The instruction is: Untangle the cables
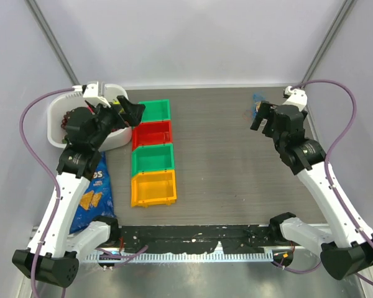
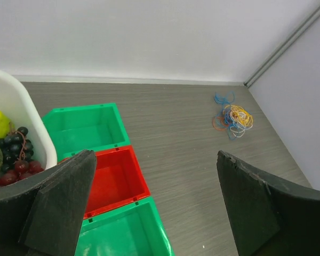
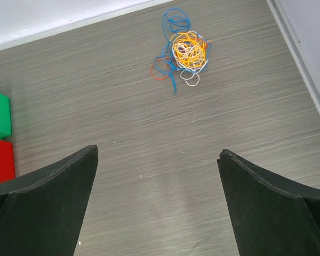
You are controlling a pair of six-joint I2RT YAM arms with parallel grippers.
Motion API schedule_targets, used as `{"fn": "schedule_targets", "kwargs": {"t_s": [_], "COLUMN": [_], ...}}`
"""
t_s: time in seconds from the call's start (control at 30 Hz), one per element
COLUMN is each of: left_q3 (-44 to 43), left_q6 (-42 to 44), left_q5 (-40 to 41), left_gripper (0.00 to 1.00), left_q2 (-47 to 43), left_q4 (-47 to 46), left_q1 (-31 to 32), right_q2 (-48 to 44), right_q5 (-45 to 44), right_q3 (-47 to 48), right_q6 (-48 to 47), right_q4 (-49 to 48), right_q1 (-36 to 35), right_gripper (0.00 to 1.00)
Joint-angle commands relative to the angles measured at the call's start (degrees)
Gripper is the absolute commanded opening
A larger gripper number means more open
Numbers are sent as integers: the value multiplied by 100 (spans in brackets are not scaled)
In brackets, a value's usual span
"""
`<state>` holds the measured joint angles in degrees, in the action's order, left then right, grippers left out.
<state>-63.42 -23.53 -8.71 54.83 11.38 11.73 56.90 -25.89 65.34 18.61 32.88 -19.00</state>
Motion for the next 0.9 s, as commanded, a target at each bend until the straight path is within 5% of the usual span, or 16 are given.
{"fn": "schedule_targets", "kwargs": {"t_s": [0.0,0.17,0.3,0.37,0.57,0.73,0.87], "left_q3": [154,392,426,444,488,488,488], "left_q6": [410,402,270,287,314,226,217], "left_q5": [-298,-438,-781,-817,-798,-939,-949], "left_gripper": [100,100,100,100,100,100,100], "left_q2": [54,151,186,134,10,80,142], "left_q4": [-329,-365,-294,-259,-215,-250,-224], "left_q1": [137,347,418,427,550,611,673], "right_q2": [627,1533,2359,2798,4317,5514,6016], "right_q5": [162,731,1954,1861,2175,3168,2993], "right_q3": [93,138,-179,-145,373,1496,1798], "right_q6": [275,869,1985,2120,2042,1435,1286], "right_q4": [-475,-1176,-2108,-2364,-2823,-2911,-3040], "right_q1": [20,221,1415,1820,2761,2770,2771], "right_gripper": [100,100,98,97,90,85,85]}}
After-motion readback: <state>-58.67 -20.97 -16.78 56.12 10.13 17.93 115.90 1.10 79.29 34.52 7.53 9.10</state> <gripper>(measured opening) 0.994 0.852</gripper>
